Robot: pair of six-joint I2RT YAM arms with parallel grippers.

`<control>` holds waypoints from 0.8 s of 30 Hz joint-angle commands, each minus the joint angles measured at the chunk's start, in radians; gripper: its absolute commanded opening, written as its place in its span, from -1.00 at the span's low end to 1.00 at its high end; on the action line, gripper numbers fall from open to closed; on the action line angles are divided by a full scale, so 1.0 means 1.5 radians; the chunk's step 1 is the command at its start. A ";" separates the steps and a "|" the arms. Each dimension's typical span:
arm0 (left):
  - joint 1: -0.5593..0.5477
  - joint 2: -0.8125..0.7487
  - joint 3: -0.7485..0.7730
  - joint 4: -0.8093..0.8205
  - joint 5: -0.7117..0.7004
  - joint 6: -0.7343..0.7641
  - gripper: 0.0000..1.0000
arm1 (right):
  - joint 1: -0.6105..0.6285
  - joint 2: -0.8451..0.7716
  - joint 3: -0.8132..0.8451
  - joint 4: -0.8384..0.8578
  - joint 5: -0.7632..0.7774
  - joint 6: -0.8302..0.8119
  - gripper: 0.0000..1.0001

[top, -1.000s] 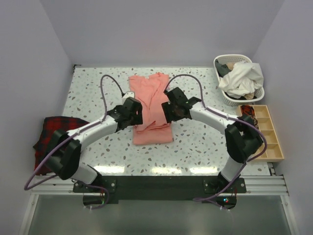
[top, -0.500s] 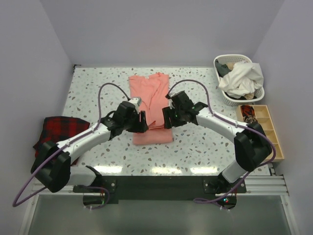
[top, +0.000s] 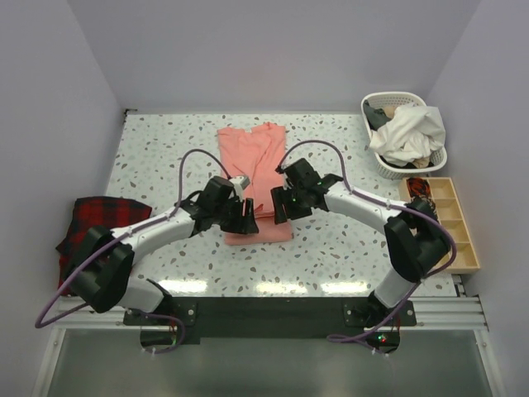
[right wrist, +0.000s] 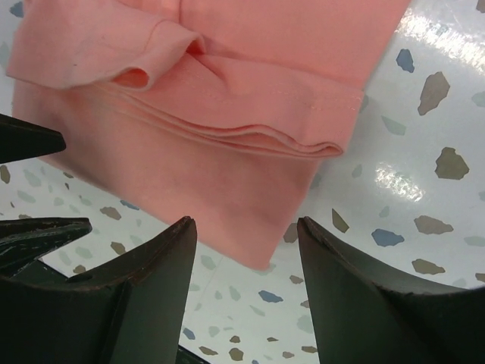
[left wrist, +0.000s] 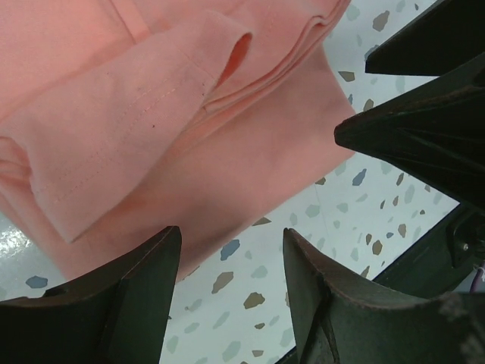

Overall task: Fold and stack the t-shirts
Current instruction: Fold the folded rectangular tshirt in 1/3 of the way

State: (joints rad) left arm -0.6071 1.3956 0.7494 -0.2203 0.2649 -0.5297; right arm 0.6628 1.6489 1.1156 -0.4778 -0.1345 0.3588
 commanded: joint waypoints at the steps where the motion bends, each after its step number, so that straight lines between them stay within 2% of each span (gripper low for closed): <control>1: -0.001 0.033 0.029 0.053 -0.018 0.010 0.22 | 0.002 0.038 0.047 0.012 -0.005 0.001 0.20; 11: 0.000 0.121 0.082 0.078 -0.114 0.020 0.23 | 0.000 0.122 0.137 -0.010 0.062 -0.035 0.22; 17: 0.008 0.178 0.138 0.074 -0.209 0.048 0.25 | -0.005 0.187 0.202 -0.013 0.087 -0.051 0.23; 24: 0.028 0.190 0.185 0.053 -0.335 0.094 0.29 | -0.026 0.235 0.265 -0.005 0.136 -0.073 0.24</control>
State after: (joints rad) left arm -0.5900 1.6764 0.9611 -0.1539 -0.0719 -0.4561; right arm 0.6483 1.9869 1.4292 -0.4957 -0.0036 0.2874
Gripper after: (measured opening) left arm 0.640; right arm 0.616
